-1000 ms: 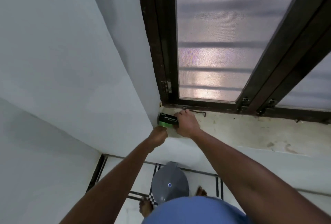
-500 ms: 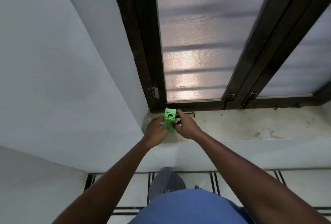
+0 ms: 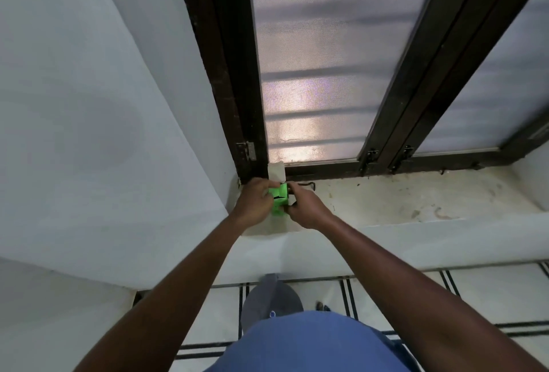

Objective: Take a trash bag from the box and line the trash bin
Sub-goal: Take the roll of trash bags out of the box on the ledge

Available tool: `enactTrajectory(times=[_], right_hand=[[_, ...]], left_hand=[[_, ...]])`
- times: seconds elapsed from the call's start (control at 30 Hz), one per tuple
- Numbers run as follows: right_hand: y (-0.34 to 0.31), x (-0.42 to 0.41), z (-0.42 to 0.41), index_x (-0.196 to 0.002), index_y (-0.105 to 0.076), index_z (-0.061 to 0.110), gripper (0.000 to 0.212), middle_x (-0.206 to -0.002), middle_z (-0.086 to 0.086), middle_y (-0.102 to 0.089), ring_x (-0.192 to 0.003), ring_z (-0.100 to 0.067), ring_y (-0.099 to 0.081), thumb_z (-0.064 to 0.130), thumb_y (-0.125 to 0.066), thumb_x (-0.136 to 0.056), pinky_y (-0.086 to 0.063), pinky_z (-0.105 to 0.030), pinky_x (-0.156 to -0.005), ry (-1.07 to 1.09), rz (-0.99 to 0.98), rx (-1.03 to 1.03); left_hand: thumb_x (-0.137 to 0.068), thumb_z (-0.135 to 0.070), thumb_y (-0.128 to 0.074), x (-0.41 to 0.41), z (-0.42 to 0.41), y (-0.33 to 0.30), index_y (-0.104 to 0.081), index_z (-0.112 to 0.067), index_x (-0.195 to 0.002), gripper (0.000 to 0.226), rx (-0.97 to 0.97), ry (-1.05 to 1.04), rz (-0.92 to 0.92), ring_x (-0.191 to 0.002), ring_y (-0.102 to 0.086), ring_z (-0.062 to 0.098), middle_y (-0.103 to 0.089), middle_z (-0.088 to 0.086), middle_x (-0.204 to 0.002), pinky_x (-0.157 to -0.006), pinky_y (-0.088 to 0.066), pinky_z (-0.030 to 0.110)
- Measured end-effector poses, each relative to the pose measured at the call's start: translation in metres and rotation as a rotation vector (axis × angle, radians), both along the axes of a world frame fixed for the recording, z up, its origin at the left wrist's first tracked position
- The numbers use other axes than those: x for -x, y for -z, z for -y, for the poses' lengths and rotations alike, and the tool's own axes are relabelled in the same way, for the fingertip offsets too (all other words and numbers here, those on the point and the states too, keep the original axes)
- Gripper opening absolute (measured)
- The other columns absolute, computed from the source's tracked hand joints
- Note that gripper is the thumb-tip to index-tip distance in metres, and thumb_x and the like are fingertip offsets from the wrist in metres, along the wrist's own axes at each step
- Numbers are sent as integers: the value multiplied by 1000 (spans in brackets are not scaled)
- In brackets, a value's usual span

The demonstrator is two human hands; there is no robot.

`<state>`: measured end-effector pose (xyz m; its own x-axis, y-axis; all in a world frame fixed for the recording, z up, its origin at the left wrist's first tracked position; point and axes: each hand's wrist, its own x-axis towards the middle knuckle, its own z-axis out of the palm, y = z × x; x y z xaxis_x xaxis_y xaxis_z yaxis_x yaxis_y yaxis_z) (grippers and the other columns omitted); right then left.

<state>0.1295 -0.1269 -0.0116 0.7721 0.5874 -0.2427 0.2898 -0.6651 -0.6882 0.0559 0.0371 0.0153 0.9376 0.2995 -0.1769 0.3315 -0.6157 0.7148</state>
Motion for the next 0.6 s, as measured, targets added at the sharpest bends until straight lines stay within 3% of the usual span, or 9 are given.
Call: enactTrajectory(times=[0.1,0.2,0.43,0.6], right_hand=[[-1,1,2,-160,-46,30,69,-151,3,-68,-87,-21,-78,27,-79,-99,-66,-48,-79,23,11,-42],[-5,5,5,-161,-47,30,73,-155,6,-64,-84,-16,-79,33,-82,-97,-67,-52,-84,56,33,-98],[-13,12,13,-161,-48,33,68,-153,10,-64,-99,-11,-75,38,-79,-100,-67,-48,-88,49,89,-197],[-15,10,20,-168,-40,29,81,-155,5,-62,-98,-6,-74,26,-82,-99,-65,-39,-88,67,21,-236]], left_hand=[[-106,-17,-64,-1,1,0,-73,-13,-137,33,-33,19,18,-118,-66,25,-60,8,-139,-97,-49,28],[-101,-27,-75,-2,1,-1,-70,-16,-137,38,-44,12,13,-110,-67,22,-59,4,-139,-91,-52,28],[-89,-22,-90,-4,-1,-3,-68,-18,-134,50,-17,14,41,-119,-64,22,-65,3,-135,-95,-50,29],[-89,-14,-90,-5,-5,-4,-68,-14,-130,47,-30,41,18,-117,-68,25,-71,7,-132,-91,-53,30]])
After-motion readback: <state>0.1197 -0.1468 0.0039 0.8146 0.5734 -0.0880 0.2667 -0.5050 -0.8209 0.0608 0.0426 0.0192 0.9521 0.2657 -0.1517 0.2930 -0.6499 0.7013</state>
